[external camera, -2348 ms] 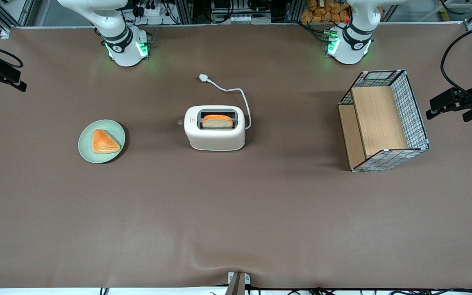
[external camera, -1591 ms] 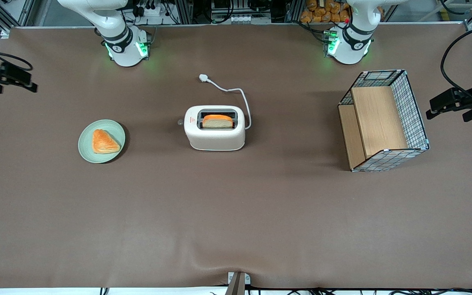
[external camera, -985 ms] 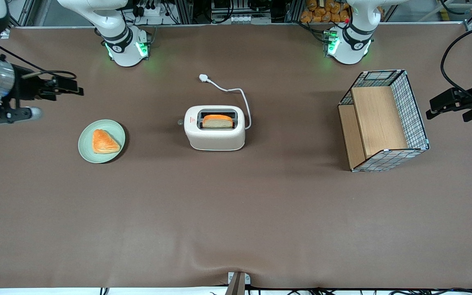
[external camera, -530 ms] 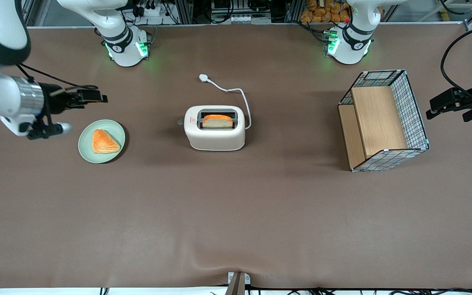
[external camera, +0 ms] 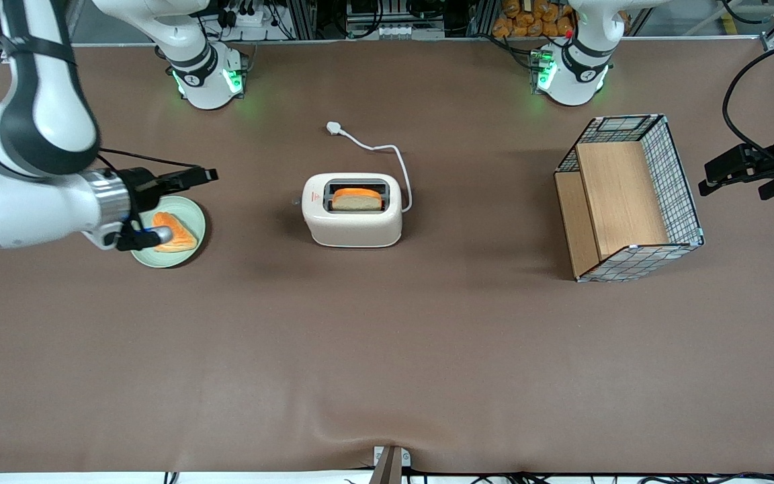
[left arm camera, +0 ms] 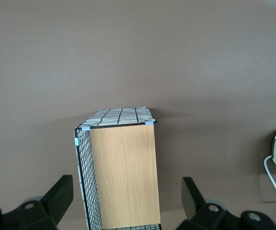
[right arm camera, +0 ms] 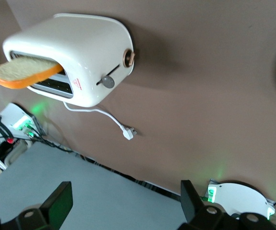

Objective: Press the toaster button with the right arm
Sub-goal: 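Swing the right gripper out over the green plate toward the toaster, then bring the right gripper to the lever on the toaster's side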

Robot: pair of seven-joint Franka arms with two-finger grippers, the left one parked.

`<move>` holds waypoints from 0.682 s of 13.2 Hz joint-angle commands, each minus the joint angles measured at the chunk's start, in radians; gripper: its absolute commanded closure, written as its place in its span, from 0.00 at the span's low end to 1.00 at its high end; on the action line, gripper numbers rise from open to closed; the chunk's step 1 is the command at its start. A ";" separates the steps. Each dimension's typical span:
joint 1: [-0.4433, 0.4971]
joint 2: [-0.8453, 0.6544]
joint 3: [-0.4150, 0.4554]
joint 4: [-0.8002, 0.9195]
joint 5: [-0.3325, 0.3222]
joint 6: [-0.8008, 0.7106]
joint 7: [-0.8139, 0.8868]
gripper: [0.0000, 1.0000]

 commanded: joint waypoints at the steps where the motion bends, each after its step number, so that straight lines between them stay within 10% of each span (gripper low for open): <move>1: 0.049 0.041 -0.001 0.002 0.042 -0.006 0.007 0.00; 3: 0.059 0.082 -0.001 0.002 0.085 0.001 0.007 0.11; 7: 0.094 0.119 -0.001 0.001 0.105 0.038 0.004 0.83; 9: 0.126 0.122 -0.001 0.001 0.105 0.092 0.004 1.00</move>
